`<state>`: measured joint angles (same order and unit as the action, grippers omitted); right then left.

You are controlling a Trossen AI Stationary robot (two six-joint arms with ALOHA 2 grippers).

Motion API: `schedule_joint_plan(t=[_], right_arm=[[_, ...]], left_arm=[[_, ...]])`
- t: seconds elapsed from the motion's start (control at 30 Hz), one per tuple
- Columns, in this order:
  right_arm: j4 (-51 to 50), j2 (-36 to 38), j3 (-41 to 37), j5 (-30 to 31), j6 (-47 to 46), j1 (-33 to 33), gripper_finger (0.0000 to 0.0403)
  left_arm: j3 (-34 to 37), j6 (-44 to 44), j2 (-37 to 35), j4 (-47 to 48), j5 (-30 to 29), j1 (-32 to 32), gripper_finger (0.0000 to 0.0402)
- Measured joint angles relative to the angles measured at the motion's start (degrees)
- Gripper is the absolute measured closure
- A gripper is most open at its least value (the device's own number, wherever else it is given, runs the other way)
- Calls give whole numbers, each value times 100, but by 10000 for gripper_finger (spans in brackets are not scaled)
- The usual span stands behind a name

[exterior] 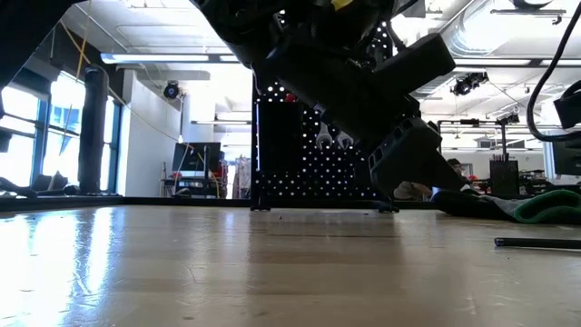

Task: Hang tools onto peg board
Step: Put the silver socket on the right black bin on the peg board

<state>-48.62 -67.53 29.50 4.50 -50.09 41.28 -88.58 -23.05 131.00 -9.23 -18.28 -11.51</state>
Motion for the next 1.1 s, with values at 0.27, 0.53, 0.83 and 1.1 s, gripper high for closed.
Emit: schedule_joint_plan(t=[0.27,0.53,0.83,1.1], right_arm=[[141,2,0,3,0,2,350],[201,0,0,96,-236,2,353],[172,-7,238,1083,-223,-111,355],[804,-2,440,2709,846,-781,356]], left_arm=[[0,0,0,34,0,0,268],[0,-2,0,506,-89,5,268],[-3,572,-9,1505,-209,141,268],[369,1444,-54,1415,305,282,268]])
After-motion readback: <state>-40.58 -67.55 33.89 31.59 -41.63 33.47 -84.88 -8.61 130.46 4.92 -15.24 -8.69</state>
